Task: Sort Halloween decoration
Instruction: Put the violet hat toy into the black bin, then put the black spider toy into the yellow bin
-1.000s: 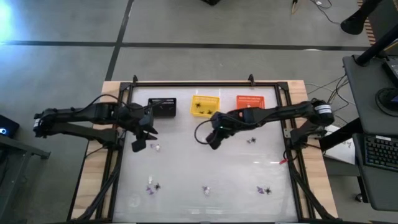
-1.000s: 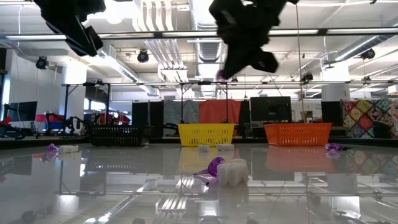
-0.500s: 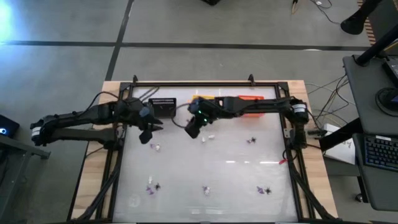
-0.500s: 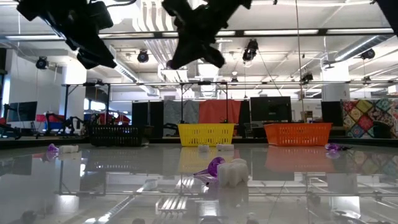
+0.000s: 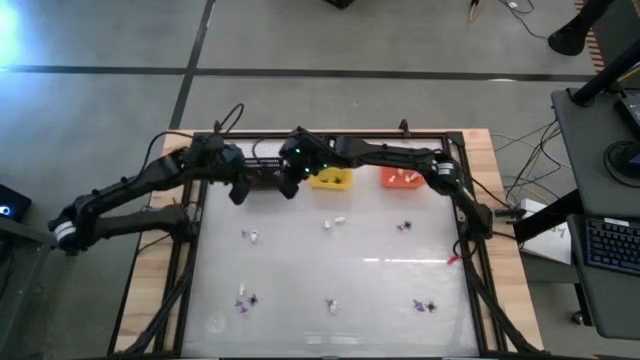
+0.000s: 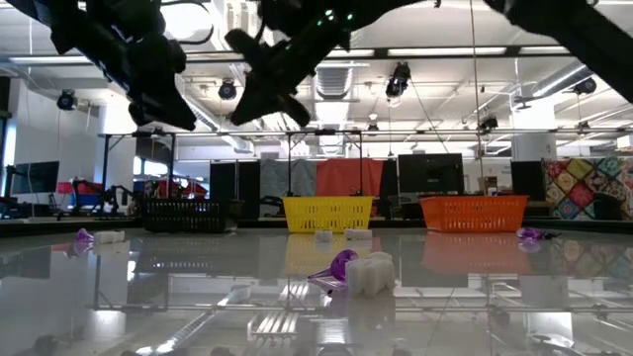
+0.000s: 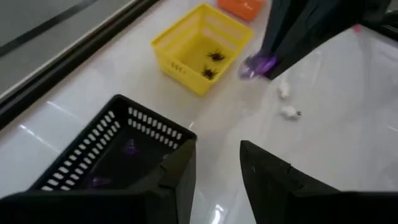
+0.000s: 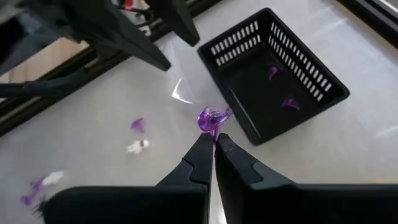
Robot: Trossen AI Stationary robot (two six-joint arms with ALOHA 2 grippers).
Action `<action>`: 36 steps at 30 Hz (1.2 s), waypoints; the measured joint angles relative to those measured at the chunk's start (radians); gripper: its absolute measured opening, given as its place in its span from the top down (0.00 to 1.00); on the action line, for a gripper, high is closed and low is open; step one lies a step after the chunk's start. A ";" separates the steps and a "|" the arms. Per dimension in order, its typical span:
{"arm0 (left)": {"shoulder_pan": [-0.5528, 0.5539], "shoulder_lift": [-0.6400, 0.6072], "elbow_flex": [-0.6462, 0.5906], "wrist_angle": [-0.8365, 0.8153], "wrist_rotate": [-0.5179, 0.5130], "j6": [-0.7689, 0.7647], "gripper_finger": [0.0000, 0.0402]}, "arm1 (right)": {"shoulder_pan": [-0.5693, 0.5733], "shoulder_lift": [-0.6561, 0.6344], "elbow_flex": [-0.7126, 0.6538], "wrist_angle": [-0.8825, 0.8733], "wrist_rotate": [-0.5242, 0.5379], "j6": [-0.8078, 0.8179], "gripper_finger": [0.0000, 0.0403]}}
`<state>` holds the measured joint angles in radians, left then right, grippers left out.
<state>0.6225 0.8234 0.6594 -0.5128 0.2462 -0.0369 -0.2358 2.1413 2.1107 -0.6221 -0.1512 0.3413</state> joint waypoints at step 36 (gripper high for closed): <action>0.026 -0.083 0.083 -0.214 0.204 0.024 0.73 | -0.071 0.251 0.231 0.015 -0.059 -0.001 0.80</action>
<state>0.6489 0.7403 0.7422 -0.7269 0.4506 -0.0126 -0.3065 2.3920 2.3421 -0.6075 -0.2100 0.3401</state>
